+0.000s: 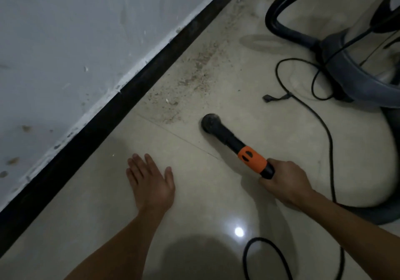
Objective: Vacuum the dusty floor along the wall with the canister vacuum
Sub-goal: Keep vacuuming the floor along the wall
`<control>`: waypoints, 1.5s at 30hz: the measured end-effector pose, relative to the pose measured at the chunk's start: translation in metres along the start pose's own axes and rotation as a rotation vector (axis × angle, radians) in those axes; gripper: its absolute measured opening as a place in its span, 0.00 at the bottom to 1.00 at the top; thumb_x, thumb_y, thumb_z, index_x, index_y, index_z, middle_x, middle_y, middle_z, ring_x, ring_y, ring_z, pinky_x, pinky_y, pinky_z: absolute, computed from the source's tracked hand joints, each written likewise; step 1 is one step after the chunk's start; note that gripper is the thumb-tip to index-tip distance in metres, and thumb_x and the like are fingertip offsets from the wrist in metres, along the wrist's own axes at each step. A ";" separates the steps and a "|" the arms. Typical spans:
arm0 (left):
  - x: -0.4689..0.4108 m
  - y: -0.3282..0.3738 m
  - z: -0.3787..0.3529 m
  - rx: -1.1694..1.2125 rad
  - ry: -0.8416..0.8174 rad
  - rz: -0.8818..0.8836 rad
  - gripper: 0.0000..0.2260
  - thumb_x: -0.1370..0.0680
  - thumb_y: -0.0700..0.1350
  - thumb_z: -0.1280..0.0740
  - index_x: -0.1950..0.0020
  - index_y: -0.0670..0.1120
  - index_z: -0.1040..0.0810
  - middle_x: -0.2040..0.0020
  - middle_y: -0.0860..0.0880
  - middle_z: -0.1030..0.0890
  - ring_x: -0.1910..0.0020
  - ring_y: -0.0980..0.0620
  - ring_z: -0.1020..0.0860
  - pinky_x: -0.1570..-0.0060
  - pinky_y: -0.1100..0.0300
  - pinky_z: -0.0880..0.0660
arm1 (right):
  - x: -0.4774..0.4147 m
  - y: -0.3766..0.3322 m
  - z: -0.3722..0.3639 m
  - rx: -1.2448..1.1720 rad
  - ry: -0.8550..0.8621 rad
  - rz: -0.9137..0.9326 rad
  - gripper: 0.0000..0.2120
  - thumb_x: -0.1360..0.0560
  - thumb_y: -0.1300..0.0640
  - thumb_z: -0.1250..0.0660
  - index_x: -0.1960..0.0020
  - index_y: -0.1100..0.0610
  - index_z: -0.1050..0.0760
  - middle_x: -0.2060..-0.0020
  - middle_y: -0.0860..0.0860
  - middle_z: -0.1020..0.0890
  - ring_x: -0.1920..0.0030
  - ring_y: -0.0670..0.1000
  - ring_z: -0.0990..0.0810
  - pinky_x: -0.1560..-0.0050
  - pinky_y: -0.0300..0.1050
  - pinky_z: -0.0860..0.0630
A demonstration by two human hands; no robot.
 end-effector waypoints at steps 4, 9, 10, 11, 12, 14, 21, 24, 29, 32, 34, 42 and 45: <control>0.002 0.000 0.003 0.029 0.025 -0.008 0.34 0.21 0.58 0.54 0.24 0.34 0.44 0.25 0.30 0.45 0.24 0.34 0.48 0.25 0.42 0.54 | -0.002 -0.002 -0.008 0.064 -0.049 0.043 0.09 0.35 0.47 0.31 0.64 0.45 0.32 0.70 0.47 0.22 0.65 0.55 0.20 0.68 0.43 0.33; 0.001 0.000 0.004 0.023 0.053 -0.007 0.32 0.22 0.56 0.51 0.26 0.34 0.40 0.26 0.30 0.41 0.25 0.34 0.44 0.26 0.41 0.49 | -0.028 -0.001 0.016 -0.027 0.094 -0.100 0.08 0.34 0.51 0.28 0.62 0.52 0.25 0.72 0.48 0.22 0.70 0.52 0.22 0.72 0.41 0.35; 0.001 0.000 0.004 0.023 0.056 -0.006 0.32 0.22 0.56 0.51 0.26 0.34 0.40 0.26 0.30 0.41 0.25 0.34 0.44 0.26 0.41 0.49 | -0.026 -0.009 0.010 0.002 0.062 -0.057 0.08 0.34 0.50 0.28 0.61 0.51 0.26 0.71 0.48 0.21 0.69 0.53 0.22 0.71 0.41 0.34; 0.001 0.000 0.005 0.025 0.058 -0.007 0.32 0.22 0.55 0.51 0.26 0.34 0.39 0.26 0.31 0.41 0.25 0.34 0.44 0.26 0.41 0.49 | -0.022 -0.018 0.000 0.042 0.017 -0.001 0.08 0.34 0.49 0.29 0.60 0.50 0.26 0.69 0.49 0.19 0.66 0.55 0.20 0.69 0.42 0.33; 0.001 0.000 0.005 0.029 0.060 -0.008 0.32 0.22 0.55 0.51 0.26 0.34 0.39 0.26 0.31 0.41 0.25 0.34 0.44 0.26 0.41 0.50 | -0.018 -0.026 -0.010 0.082 -0.024 0.062 0.09 0.34 0.47 0.30 0.60 0.49 0.27 0.67 0.50 0.18 0.63 0.56 0.19 0.67 0.43 0.32; 0.001 0.000 0.005 0.042 0.062 -0.006 0.31 0.22 0.55 0.51 0.26 0.35 0.39 0.25 0.32 0.41 0.25 0.35 0.44 0.26 0.42 0.50 | -0.019 -0.036 -0.018 0.118 -0.054 0.148 0.09 0.35 0.46 0.31 0.61 0.46 0.30 0.66 0.50 0.18 0.61 0.57 0.18 0.66 0.43 0.32; 0.000 0.000 0.004 0.042 0.063 -0.005 0.30 0.22 0.54 0.49 0.26 0.35 0.38 0.25 0.33 0.41 0.25 0.36 0.44 0.26 0.43 0.51 | -0.053 -0.049 0.009 0.050 0.031 0.044 0.09 0.35 0.50 0.28 0.62 0.50 0.27 0.69 0.51 0.20 0.65 0.58 0.20 0.67 0.44 0.31; -0.001 0.000 0.004 0.054 0.063 0.004 0.30 0.21 0.54 0.48 0.26 0.36 0.38 0.25 0.34 0.41 0.24 0.37 0.45 0.26 0.43 0.52 | -0.040 -0.067 -0.014 0.153 -0.099 0.205 0.11 0.36 0.47 0.29 0.62 0.45 0.31 0.69 0.48 0.21 0.63 0.56 0.19 0.67 0.43 0.36; -0.003 -0.002 0.000 0.061 0.059 0.002 0.30 0.21 0.55 0.48 0.26 0.36 0.38 0.24 0.34 0.43 0.24 0.37 0.46 0.26 0.42 0.50 | -0.068 -0.061 0.012 0.110 0.016 0.055 0.09 0.35 0.51 0.26 0.61 0.51 0.26 0.69 0.52 0.20 0.63 0.59 0.20 0.66 0.45 0.31; -0.003 -0.002 0.000 0.075 0.046 0.001 0.30 0.21 0.54 0.49 0.26 0.35 0.38 0.24 0.34 0.43 0.24 0.37 0.47 0.26 0.42 0.49 | -0.070 -0.075 0.013 0.167 -0.025 0.136 0.09 0.35 0.50 0.26 0.59 0.50 0.25 0.71 0.49 0.22 0.67 0.56 0.21 0.68 0.43 0.34; -0.003 -0.002 0.002 0.083 0.038 0.009 0.30 0.22 0.54 0.49 0.26 0.35 0.37 0.24 0.34 0.43 0.24 0.37 0.46 0.26 0.41 0.48 | -0.069 -0.086 0.004 0.208 -0.097 0.204 0.10 0.35 0.50 0.27 0.61 0.47 0.28 0.72 0.46 0.24 0.69 0.53 0.24 0.69 0.42 0.36; -0.004 0.000 0.003 0.103 0.031 0.000 0.30 0.22 0.53 0.46 0.27 0.35 0.35 0.24 0.34 0.42 0.24 0.37 0.46 0.27 0.40 0.46 | -0.103 -0.100 0.012 0.146 -0.011 0.143 0.10 0.35 0.50 0.26 0.61 0.49 0.28 0.71 0.49 0.23 0.68 0.57 0.22 0.69 0.44 0.31; -0.004 0.001 0.006 0.101 0.030 0.004 0.29 0.23 0.53 0.46 0.27 0.35 0.34 0.24 0.34 0.42 0.24 0.37 0.45 0.27 0.40 0.46 | -0.089 -0.104 -0.004 0.198 -0.102 0.286 0.13 0.35 0.48 0.27 0.62 0.45 0.32 0.73 0.44 0.27 0.70 0.53 0.25 0.71 0.41 0.38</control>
Point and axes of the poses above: each hand's wrist, its own x-axis away from the middle knuckle, its own z-axis out of the back of the hand, y = z × x, the point moved 2 cm from there along -x, towards the middle knuckle
